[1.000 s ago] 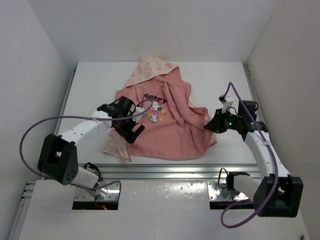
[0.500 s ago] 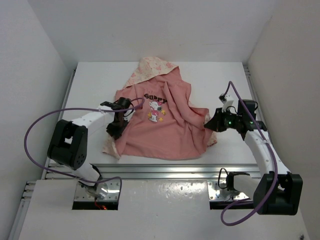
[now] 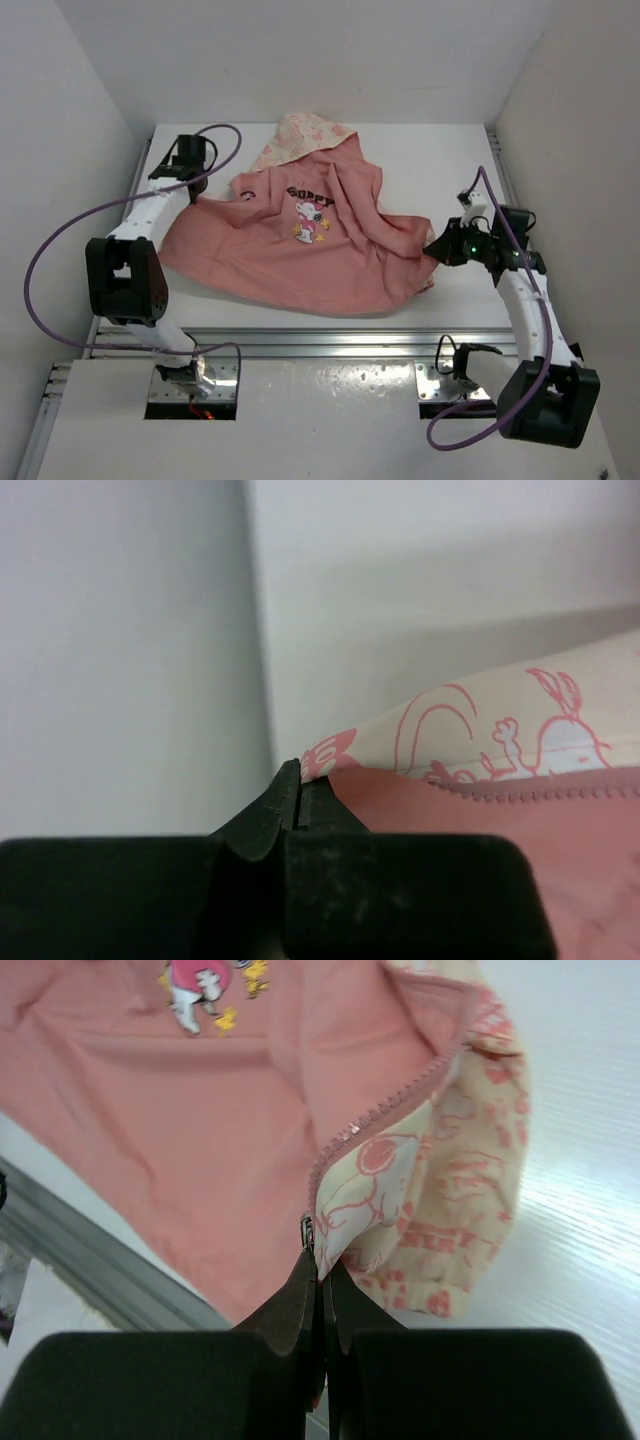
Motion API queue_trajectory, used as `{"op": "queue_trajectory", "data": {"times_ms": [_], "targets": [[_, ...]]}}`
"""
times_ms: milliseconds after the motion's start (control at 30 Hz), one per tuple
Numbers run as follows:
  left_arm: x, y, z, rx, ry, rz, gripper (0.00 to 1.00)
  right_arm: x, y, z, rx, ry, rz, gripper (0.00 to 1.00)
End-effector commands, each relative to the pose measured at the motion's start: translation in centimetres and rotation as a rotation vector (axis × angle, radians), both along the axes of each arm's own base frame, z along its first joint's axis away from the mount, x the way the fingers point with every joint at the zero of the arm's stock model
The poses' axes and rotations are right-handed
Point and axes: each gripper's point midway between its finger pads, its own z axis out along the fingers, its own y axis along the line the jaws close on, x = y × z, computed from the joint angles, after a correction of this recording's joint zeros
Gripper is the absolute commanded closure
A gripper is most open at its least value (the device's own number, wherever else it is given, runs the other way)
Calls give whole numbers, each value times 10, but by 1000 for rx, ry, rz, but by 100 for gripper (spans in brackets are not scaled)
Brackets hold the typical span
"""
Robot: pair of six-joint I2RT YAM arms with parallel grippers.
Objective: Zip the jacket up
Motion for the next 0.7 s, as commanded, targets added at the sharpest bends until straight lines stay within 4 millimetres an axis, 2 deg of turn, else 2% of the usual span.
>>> {"op": "queue_trajectory", "data": {"times_ms": [0,33,67,100,133,200,233,267,300,333,367,467,500,567,600,633,667], "targets": [[17,59,53,269,-162,104,100,-1,-18,5,-28,-40,-46,100],[11,71,50,312,-156,140,100,-3,-31,4,-28,-27,-95,100],[14,83,64,338,-229,179,100,-3,-39,7,-34,-40,-108,100],[14,84,62,349,-225,171,100,-5,-42,11,-29,-49,-122,100],[15,80,61,328,-233,140,100,-5,-47,13,-22,-54,-139,100],[6,56,54,259,-194,58,100,-10,-47,16,-19,-65,-120,100],[2,41,47,229,-166,-5,100,-11,-46,17,-13,-62,-115,100],[-4,5,22,154,-98,-138,100,-12,-45,19,-8,-67,-108,100],[-14,-13,23,112,-118,-168,100,-13,-43,19,-1,-66,-107,100],[-27,-50,0,54,-49,-285,100,-11,-42,21,11,-72,-107,100],[-37,-67,-3,12,-54,-301,100,-12,-41,21,20,-63,-109,100],[-58,-106,-34,-56,21,-377,97,-10,-39,22,19,-76,-93,100],[-62,-122,-36,-68,29,-406,93,-11,-35,22,46,-53,-104,100],[-68,-125,-52,-96,62,-372,63,-10,-31,23,44,-59,-86,100],[-65,-129,-58,-110,85,-370,52,-10,-29,24,47,-57,-79,100],[-65,-119,-61,-121,104,-333,39,-9,-25,25,50,-56,-68,100],[-62,-114,-62,-146,105,-302,32,-9,-23,25,51,-52,-60,100]]}}
